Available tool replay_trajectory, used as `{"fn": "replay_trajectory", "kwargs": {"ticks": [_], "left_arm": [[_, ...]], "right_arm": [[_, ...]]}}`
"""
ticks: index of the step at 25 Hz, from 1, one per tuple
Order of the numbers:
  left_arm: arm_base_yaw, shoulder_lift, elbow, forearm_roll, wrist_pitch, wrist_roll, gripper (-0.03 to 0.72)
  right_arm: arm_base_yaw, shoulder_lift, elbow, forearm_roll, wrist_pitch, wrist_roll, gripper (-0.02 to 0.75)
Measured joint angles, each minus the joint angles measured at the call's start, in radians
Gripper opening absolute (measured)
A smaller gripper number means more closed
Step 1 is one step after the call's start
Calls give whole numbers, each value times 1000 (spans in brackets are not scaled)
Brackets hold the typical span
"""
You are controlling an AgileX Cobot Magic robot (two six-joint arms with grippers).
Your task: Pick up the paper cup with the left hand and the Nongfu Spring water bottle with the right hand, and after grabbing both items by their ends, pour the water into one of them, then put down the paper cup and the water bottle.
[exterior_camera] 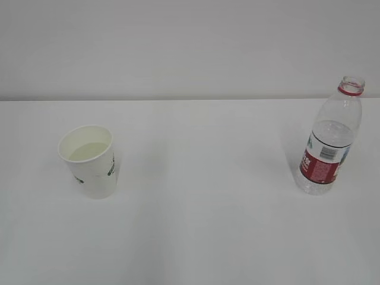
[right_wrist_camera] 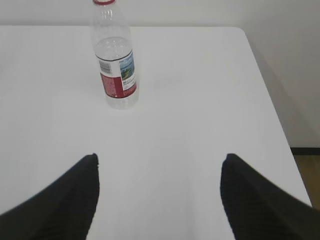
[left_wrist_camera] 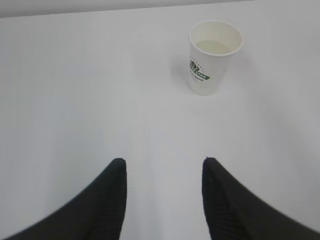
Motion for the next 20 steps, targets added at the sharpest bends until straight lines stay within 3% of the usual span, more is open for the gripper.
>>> {"fn": "replay_trajectory", "kwargs": {"ticks": [20], "left_arm": [[0,-38,64,-14,-12,0,349]], "right_arm": [[0,0,140,36,-68,0,568]]}}
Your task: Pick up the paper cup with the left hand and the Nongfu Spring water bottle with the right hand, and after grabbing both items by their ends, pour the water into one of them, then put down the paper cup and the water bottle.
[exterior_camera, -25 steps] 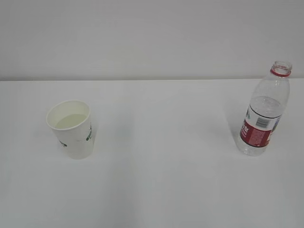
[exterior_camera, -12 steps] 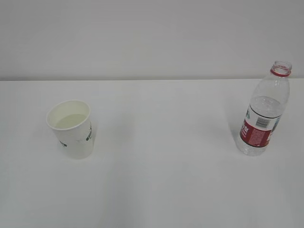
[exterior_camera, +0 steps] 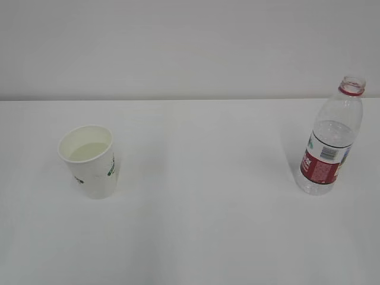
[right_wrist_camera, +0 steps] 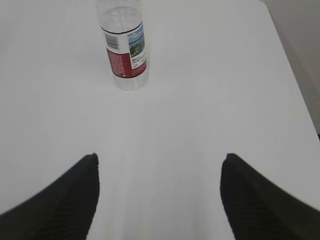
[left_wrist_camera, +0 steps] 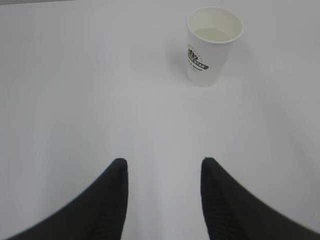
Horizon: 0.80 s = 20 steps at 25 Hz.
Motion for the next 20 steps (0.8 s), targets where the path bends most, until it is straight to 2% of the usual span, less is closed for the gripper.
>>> {"fn": "replay_trajectory", "kwargs": {"ticks": [20], "left_arm": [[0,0,24,4,-48,0,340]], "right_arm": [[0,0,23,0,-46,0,568]]}}
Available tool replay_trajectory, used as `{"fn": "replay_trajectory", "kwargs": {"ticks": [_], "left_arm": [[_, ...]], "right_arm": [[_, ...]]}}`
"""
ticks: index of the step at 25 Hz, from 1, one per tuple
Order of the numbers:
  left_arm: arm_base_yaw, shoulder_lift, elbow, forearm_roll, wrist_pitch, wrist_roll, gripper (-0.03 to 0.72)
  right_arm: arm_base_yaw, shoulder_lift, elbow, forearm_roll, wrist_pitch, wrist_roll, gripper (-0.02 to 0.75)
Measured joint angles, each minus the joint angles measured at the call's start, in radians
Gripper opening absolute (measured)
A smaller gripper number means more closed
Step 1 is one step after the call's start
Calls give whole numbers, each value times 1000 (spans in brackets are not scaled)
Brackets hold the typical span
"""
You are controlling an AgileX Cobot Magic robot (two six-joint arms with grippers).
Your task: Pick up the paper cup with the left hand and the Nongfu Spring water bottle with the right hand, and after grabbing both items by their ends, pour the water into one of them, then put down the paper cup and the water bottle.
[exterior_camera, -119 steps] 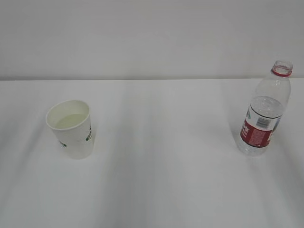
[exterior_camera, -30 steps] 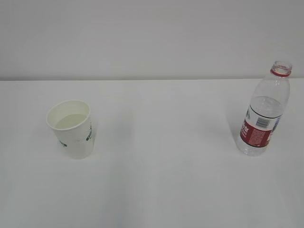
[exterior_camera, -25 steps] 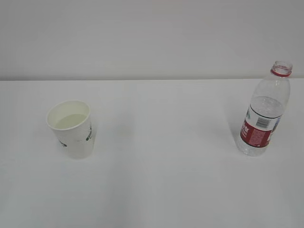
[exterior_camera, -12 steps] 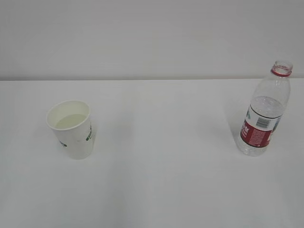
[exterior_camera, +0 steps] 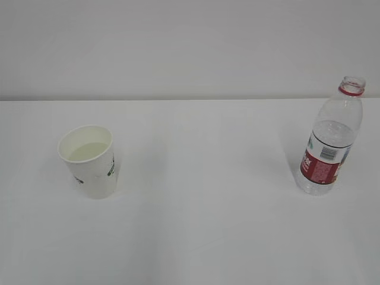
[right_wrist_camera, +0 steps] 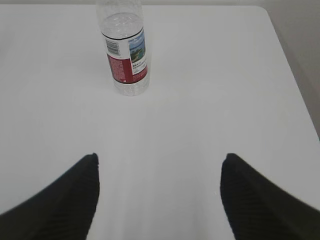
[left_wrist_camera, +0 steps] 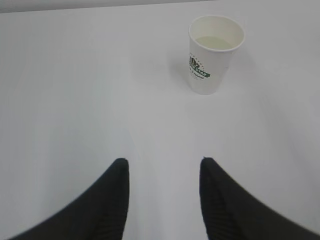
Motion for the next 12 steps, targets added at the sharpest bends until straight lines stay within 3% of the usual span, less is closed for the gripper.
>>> {"fn": "replay_trajectory", "kwargs": {"ticks": [12], "left_arm": [[0,0,0,0,0,0,333]], "right_arm": [[0,0,2,0,-2,0,568]]}}
